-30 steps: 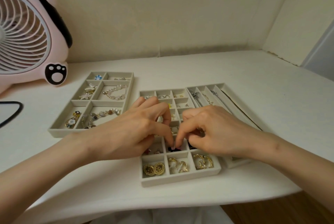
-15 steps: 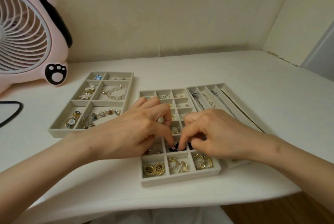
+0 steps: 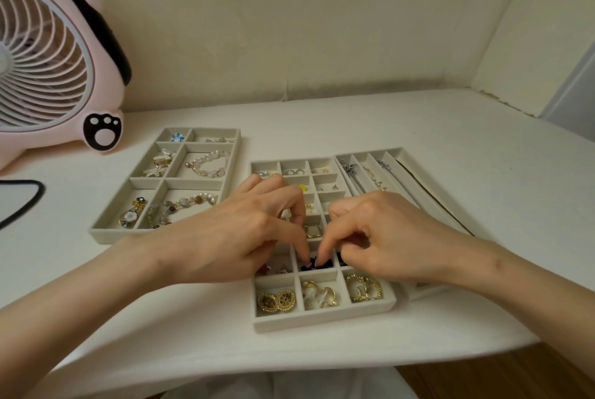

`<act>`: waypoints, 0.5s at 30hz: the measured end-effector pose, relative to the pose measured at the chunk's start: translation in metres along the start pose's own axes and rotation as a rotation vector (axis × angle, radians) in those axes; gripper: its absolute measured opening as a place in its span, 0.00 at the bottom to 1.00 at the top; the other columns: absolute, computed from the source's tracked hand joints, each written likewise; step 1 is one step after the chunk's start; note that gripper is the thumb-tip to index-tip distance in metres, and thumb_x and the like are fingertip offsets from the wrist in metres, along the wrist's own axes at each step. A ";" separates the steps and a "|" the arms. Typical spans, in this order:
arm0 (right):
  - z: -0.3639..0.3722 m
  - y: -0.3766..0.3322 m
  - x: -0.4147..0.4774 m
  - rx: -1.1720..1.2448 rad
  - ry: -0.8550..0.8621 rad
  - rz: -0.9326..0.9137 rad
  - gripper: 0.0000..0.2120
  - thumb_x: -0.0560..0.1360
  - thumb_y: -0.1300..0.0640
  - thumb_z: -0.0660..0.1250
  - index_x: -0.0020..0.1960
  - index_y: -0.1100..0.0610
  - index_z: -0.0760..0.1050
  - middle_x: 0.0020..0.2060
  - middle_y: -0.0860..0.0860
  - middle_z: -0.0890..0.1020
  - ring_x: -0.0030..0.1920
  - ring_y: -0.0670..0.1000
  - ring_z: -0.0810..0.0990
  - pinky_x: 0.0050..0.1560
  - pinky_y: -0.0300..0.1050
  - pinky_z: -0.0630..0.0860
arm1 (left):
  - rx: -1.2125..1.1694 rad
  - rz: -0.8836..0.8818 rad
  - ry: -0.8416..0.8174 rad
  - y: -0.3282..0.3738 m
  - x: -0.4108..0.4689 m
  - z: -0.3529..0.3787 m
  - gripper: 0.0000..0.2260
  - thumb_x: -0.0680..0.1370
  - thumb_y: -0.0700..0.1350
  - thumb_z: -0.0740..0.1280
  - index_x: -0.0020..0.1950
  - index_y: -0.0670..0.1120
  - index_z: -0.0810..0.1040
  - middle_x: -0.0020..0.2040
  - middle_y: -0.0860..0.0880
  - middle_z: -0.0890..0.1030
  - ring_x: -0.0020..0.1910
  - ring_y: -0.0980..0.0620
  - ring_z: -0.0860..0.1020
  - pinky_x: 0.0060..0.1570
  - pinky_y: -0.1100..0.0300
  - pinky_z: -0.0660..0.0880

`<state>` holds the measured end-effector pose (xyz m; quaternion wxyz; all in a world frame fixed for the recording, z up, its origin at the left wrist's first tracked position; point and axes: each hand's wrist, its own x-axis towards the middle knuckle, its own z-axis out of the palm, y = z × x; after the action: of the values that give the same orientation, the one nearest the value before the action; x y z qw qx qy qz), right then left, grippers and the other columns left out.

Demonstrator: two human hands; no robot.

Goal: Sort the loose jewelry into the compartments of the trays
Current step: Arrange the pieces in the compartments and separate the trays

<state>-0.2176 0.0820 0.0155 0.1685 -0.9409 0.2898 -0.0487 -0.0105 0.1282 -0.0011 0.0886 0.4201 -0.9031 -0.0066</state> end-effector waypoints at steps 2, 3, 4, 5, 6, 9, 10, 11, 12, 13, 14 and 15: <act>0.001 -0.001 0.000 -0.006 -0.005 -0.004 0.17 0.70 0.62 0.63 0.45 0.43 0.83 0.31 0.44 0.71 0.35 0.43 0.71 0.37 0.36 0.65 | 0.001 -0.001 -0.001 0.000 0.000 0.000 0.21 0.69 0.43 0.52 0.50 0.60 0.79 0.48 0.57 0.68 0.47 0.59 0.61 0.46 0.64 0.57; 0.001 -0.001 0.000 -0.006 -0.007 -0.005 0.17 0.70 0.62 0.63 0.45 0.43 0.83 0.31 0.44 0.72 0.34 0.43 0.71 0.37 0.37 0.66 | 0.001 -0.001 0.001 0.000 0.000 -0.001 0.21 0.68 0.43 0.52 0.50 0.60 0.79 0.48 0.57 0.68 0.47 0.59 0.61 0.46 0.65 0.57; 0.002 -0.001 0.001 -0.002 -0.011 -0.004 0.17 0.70 0.62 0.63 0.45 0.43 0.83 0.31 0.44 0.72 0.35 0.43 0.71 0.37 0.37 0.66 | 0.001 -0.001 0.002 0.000 0.000 -0.001 0.21 0.68 0.42 0.52 0.50 0.60 0.79 0.48 0.57 0.68 0.47 0.59 0.62 0.46 0.65 0.57; 0.002 -0.001 0.001 0.004 -0.021 -0.001 0.17 0.70 0.62 0.63 0.46 0.43 0.83 0.31 0.44 0.72 0.35 0.43 0.71 0.38 0.37 0.67 | 0.001 0.000 0.002 0.000 0.000 0.000 0.21 0.68 0.42 0.52 0.50 0.60 0.79 0.48 0.57 0.68 0.47 0.59 0.62 0.46 0.65 0.57; 0.002 -0.002 0.001 0.013 -0.033 0.002 0.17 0.70 0.62 0.63 0.46 0.43 0.83 0.31 0.45 0.73 0.36 0.44 0.72 0.38 0.38 0.68 | 0.001 0.000 0.002 -0.001 0.000 0.000 0.21 0.69 0.42 0.52 0.50 0.60 0.79 0.48 0.57 0.69 0.47 0.59 0.62 0.46 0.65 0.57; 0.001 -0.003 0.000 0.039 -0.037 0.000 0.17 0.71 0.62 0.63 0.46 0.43 0.84 0.31 0.45 0.73 0.37 0.45 0.72 0.38 0.38 0.69 | 0.006 0.001 0.004 -0.001 0.000 0.000 0.21 0.69 0.43 0.52 0.50 0.60 0.79 0.48 0.57 0.68 0.47 0.59 0.62 0.46 0.64 0.58; 0.000 -0.002 0.000 0.047 -0.016 -0.003 0.17 0.70 0.63 0.63 0.45 0.43 0.84 0.30 0.44 0.72 0.37 0.44 0.72 0.38 0.37 0.68 | 0.004 0.002 0.004 -0.001 0.000 0.000 0.21 0.69 0.43 0.52 0.50 0.60 0.79 0.48 0.57 0.68 0.47 0.59 0.62 0.46 0.63 0.58; -0.002 -0.002 -0.001 0.054 0.008 -0.004 0.17 0.69 0.63 0.63 0.44 0.43 0.84 0.29 0.44 0.72 0.36 0.43 0.72 0.36 0.36 0.66 | 0.000 0.001 0.005 -0.001 0.000 0.000 0.22 0.68 0.42 0.52 0.50 0.60 0.79 0.48 0.57 0.68 0.47 0.59 0.61 0.46 0.63 0.58; -0.004 -0.001 0.000 0.055 0.025 -0.003 0.17 0.69 0.63 0.63 0.43 0.44 0.84 0.29 0.44 0.71 0.36 0.42 0.72 0.36 0.34 0.64 | -0.004 0.000 0.009 -0.001 0.000 0.000 0.22 0.68 0.42 0.52 0.50 0.60 0.79 0.48 0.57 0.68 0.47 0.59 0.61 0.46 0.63 0.58; -0.006 0.000 0.000 0.048 0.030 -0.005 0.16 0.68 0.63 0.63 0.43 0.44 0.84 0.28 0.44 0.71 0.36 0.42 0.72 0.35 0.33 0.63 | -0.009 -0.002 0.014 -0.002 0.000 -0.001 0.22 0.68 0.42 0.52 0.50 0.60 0.79 0.48 0.57 0.68 0.47 0.59 0.61 0.46 0.63 0.58; -0.007 -0.001 0.000 0.031 0.024 -0.006 0.17 0.68 0.63 0.63 0.43 0.44 0.84 0.28 0.45 0.71 0.37 0.42 0.72 0.35 0.32 0.62 | -0.014 -0.002 0.018 -0.002 0.000 -0.002 0.22 0.67 0.41 0.52 0.50 0.60 0.79 0.48 0.57 0.68 0.46 0.59 0.61 0.46 0.64 0.58; -0.007 -0.001 0.000 0.006 0.009 -0.004 0.17 0.69 0.63 0.63 0.43 0.44 0.84 0.29 0.45 0.71 0.37 0.41 0.72 0.35 0.32 0.62 | -0.018 0.000 0.022 -0.003 0.000 -0.003 0.23 0.67 0.41 0.52 0.49 0.60 0.79 0.48 0.57 0.68 0.46 0.59 0.61 0.46 0.65 0.57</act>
<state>-0.2177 0.0810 0.0221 0.1701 -0.9407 0.2886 -0.0539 -0.0072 0.1266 0.0017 0.1025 0.4194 -0.9019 -0.0102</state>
